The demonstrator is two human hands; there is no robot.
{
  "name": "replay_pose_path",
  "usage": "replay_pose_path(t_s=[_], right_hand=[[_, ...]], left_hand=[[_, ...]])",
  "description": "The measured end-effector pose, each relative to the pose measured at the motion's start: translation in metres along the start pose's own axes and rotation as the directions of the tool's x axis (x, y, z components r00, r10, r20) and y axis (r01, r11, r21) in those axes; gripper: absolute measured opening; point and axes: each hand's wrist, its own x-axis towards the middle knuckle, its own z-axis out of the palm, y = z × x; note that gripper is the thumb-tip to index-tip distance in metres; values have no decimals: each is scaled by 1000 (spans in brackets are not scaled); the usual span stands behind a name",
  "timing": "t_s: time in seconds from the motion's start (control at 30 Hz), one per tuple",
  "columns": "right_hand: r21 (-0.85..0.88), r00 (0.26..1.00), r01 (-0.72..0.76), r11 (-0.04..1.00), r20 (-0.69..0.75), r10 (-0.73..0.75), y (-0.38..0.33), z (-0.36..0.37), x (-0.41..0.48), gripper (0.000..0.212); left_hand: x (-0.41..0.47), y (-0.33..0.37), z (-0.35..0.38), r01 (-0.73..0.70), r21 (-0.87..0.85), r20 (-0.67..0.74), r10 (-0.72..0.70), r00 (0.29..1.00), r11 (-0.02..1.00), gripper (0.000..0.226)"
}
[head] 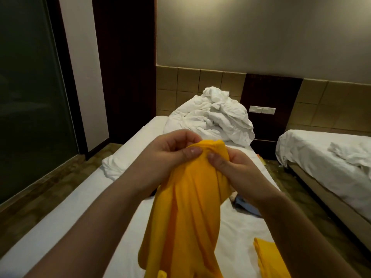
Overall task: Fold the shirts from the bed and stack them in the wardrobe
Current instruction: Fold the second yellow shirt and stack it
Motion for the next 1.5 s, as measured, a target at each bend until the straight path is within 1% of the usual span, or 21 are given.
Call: replay_pose_path(t_s=[0.1,0.17,0.2,0.27,0.33,0.4,0.43,0.5,0.57,0.6,0.63,0.77,0.9,0.97,1.07,1.17,1.27,1.33,1.4,1.43,1.5], right_hand=[[-120,986,86,989,-134,-102,-19,-5,10,24],[-261,968,123,957,-183,-174,-35,-8,19,16],[-341,959,137,930,-189,-211,-42,-11,23,12],[-473,954,146,869,-166,-251,-57,-17,31,14],[-545,963,134,827,-126,-240,-68,-24,36,14],[-566,974,110,817,-103,-203,-74,-31,40,6],[-574,977,94,813,-104,-186,-76,-34,40,7],[-587,979,67,807,-117,-167,-76,-39,41,14],[-599,979,56,799,-125,-162,-75,-42,40,15],[-609,978,52,791,-127,-163,-74,-44,39,15],[-619,978,44,785,-133,-160,-73,-44,39,15],[-625,978,11,781,-154,-138,-69,-50,33,15],[-623,979,-47,781,-183,-87,-62,-59,24,14],[-624,979,-82,777,-197,-54,-57,-64,19,20],[-611,966,-167,774,-260,3,-49,-71,15,37],[-594,951,-240,768,-304,62,-44,-78,14,47],[-604,940,-210,769,-341,-11,-51,-87,12,43],[-610,922,-154,778,-372,-109,-62,-94,12,38],[-623,911,-84,778,-365,-194,-72,-96,12,29],[-637,913,-62,768,-348,-215,-76,-96,14,28],[-707,937,-68,704,-288,-199,-80,-97,17,27]], left_hand=[[18,8,-8,-63,127,-48,70,996,990,12],[27,11,-10,-119,255,-64,140,988,960,14],[30,13,-10,-143,308,-61,169,984,941,16],[32,16,-11,-164,374,-51,196,979,913,17],[31,17,-12,-160,373,-28,184,983,914,16],[29,11,-12,-144,377,-7,158,987,915,14],[26,8,-11,-131,388,-8,146,989,912,13],[21,-5,-9,-94,404,-12,108,994,910,4],[15,-21,-2,-74,440,-19,91,996,895,35],[13,-30,3,-64,458,-22,83,996,887,46],[10,-37,6,-50,472,-27,71,997,880,52],[3,-67,19,7,414,-31,7,999,910,45],[1,-91,25,89,389,-123,-44,991,917,43],[1,-98,25,130,355,-149,-81,985,926,38],[0,-109,23,175,298,-100,-152,983,938,22],[-1,-106,18,233,264,-118,-209,971,936,21],[15,-78,-3,201,196,-161,-171,972,960,14],[26,-49,-18,173,135,-111,-158,981,976,19],[34,-23,-30,197,71,-37,-194,980,978,25],[37,-12,-35,197,86,-5,-198,980,977,27],[42,5,-47,143,223,34,-155,987,964,20]])
